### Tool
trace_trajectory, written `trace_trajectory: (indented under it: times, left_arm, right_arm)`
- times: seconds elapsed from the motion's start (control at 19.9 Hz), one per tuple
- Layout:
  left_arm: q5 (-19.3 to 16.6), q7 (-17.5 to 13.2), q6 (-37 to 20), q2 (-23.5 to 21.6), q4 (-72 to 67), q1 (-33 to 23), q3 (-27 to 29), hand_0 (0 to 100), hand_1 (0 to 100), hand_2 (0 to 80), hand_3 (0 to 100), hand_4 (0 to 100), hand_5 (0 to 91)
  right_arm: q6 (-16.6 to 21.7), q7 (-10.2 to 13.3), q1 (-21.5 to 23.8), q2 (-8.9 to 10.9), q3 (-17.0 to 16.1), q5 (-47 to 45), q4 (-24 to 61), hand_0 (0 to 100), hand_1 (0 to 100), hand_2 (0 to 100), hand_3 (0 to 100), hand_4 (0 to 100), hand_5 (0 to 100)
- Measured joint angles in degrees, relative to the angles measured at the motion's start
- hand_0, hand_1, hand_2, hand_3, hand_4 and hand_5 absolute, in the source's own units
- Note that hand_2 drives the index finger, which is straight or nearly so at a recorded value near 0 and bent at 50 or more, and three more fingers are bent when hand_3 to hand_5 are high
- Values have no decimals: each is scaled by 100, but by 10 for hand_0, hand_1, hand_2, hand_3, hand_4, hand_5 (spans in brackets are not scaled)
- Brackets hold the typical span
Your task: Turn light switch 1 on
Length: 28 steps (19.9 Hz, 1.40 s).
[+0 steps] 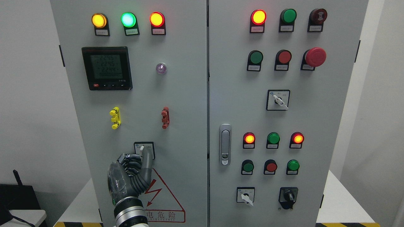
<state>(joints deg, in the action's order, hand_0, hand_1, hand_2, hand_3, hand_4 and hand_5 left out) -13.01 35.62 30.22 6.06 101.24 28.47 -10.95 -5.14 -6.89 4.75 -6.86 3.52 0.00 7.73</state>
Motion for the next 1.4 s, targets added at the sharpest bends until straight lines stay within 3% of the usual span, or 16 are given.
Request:
trace_trajectory:
  times: [0.6, 1.15, 1.4]
  left_arm:
    - [4, -18, 0, 0, 0, 2, -15, 476, 346, 600, 826, 869, 771]
    - [9, -36, 1, 0, -1, 2, -26, 538, 321, 601, 827, 872, 772]
    - [14, -54, 0, 0, -1, 2, -29, 606, 251, 598, 828, 872, 771]
  right_arm:
    - [0, 0, 0, 0, 0, 0, 0, 120, 389, 0, 0, 0, 0]
    - [0, 0, 0, 0, 0, 0, 0, 120, 389, 0, 0, 0, 0]
    - [0, 0, 0, 0, 0, 0, 0, 120, 389, 0, 0, 0, 0]
